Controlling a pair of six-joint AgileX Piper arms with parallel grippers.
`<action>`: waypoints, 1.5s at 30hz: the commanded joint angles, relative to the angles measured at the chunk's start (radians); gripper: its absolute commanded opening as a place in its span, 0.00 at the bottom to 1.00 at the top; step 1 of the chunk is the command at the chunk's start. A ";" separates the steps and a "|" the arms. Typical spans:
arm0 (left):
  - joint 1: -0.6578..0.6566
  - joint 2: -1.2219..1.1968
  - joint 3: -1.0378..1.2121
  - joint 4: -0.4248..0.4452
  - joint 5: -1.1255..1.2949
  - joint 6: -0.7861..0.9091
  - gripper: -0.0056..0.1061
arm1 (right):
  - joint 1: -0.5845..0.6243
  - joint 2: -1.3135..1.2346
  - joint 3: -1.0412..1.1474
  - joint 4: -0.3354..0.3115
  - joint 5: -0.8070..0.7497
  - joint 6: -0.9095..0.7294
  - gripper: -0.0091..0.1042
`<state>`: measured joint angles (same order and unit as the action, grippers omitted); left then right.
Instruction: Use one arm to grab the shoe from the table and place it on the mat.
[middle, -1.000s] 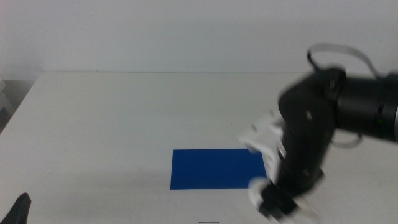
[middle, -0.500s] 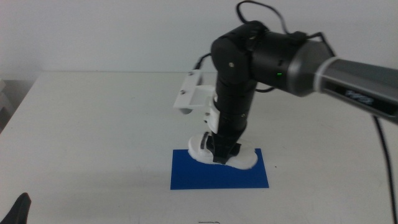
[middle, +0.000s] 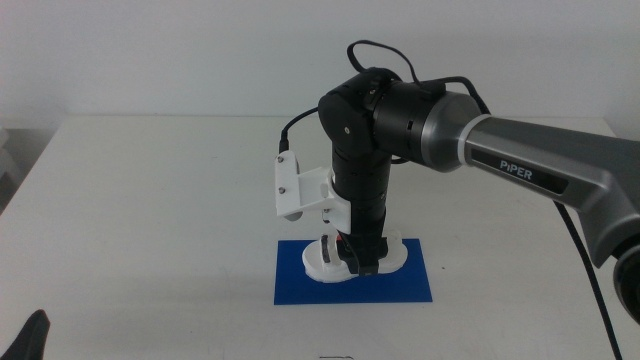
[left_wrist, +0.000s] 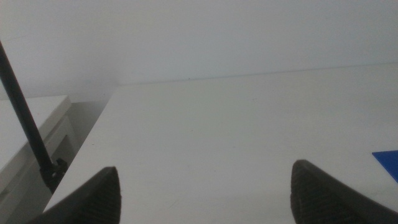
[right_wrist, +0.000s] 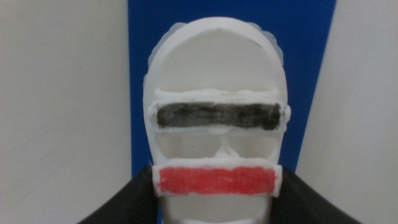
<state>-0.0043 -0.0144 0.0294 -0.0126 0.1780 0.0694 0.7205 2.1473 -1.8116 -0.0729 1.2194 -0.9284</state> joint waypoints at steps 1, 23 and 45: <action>-0.004 -0.019 -0.003 -0.009 -0.083 -0.014 0.89 | -0.008 -0.047 -0.034 -0.016 -0.015 -0.009 0.07; -0.004 -0.019 -0.003 -0.009 -0.083 -0.014 0.89 | -0.008 0.002 -0.033 -0.003 -0.041 0.090 0.22; -0.004 -0.019 -0.003 -0.009 -0.083 -0.014 0.89 | -0.149 -0.672 0.449 0.087 -0.434 0.745 0.88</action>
<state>-0.0043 -0.0144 0.0294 -0.0126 0.1780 0.0694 0.6094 1.6298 -1.4410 0.0109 0.9021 -0.2794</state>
